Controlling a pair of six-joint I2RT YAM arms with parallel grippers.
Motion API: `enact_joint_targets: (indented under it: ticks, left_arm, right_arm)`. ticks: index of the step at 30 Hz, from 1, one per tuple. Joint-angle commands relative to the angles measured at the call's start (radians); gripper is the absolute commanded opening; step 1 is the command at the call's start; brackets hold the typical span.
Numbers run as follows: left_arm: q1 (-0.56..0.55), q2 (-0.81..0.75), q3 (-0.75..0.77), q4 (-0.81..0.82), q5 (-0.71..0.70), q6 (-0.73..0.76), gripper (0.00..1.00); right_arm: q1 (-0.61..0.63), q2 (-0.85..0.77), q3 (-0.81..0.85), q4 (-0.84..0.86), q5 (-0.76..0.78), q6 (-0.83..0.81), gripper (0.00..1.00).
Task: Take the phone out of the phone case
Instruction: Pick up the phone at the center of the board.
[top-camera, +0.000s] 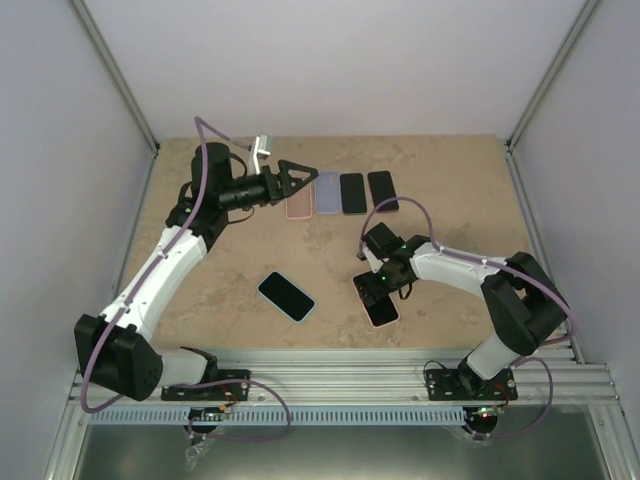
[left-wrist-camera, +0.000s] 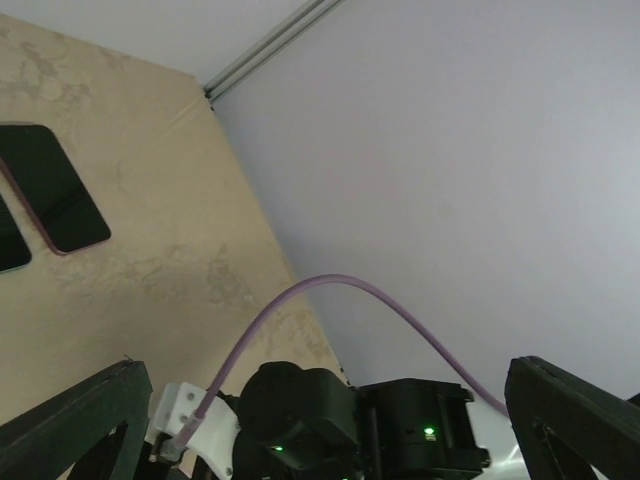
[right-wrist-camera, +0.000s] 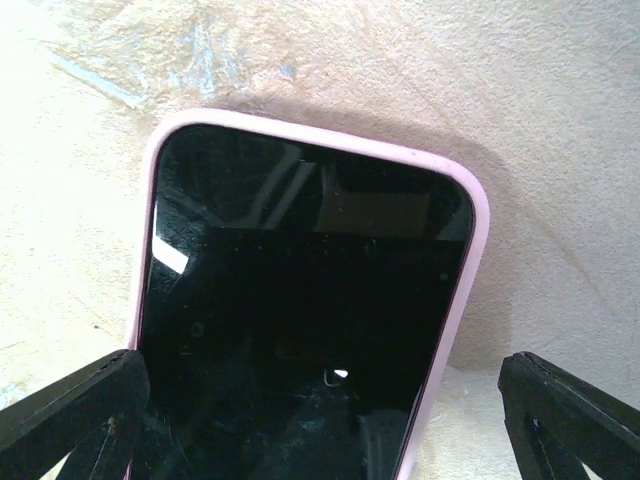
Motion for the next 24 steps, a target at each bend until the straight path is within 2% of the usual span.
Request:
enact_joint_targets:
  ticks: [1, 15, 24]
  left_arm:
    - [-0.003, -0.035, -0.031, -0.006, -0.037, 0.036, 0.99]
    - [-0.003, -0.048, -0.061, 0.005, -0.073, 0.038, 0.99]
    - [-0.002, -0.042, -0.058, 0.004, -0.075, 0.035, 0.99]
  right_arm:
    - [0.014, -0.032, 0.012, 0.026, 0.009, 0.001, 0.98]
    - [0.007, -0.046, 0.019, 0.021, -0.027, 0.039, 0.98]
    - [0.019, -0.007, 0.003, 0.046, 0.036, 0.034, 0.98]
